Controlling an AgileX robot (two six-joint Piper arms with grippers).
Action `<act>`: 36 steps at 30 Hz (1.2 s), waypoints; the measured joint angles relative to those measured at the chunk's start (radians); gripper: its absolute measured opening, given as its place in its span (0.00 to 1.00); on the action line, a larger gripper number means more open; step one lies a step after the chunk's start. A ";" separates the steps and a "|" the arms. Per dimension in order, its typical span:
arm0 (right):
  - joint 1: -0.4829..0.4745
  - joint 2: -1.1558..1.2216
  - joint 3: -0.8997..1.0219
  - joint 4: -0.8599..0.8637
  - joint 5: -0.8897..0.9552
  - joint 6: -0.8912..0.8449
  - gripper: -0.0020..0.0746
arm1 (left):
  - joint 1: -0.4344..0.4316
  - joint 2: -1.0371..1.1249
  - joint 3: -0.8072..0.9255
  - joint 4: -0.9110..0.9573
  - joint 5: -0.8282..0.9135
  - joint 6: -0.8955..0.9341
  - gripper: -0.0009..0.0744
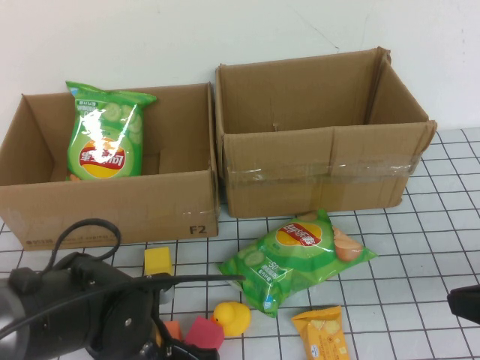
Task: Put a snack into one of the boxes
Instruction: Pick up the biscuit
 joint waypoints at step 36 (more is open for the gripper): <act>0.000 0.000 0.000 0.001 0.013 -0.022 0.02 | 0.000 0.106 -0.070 0.076 0.096 0.044 0.57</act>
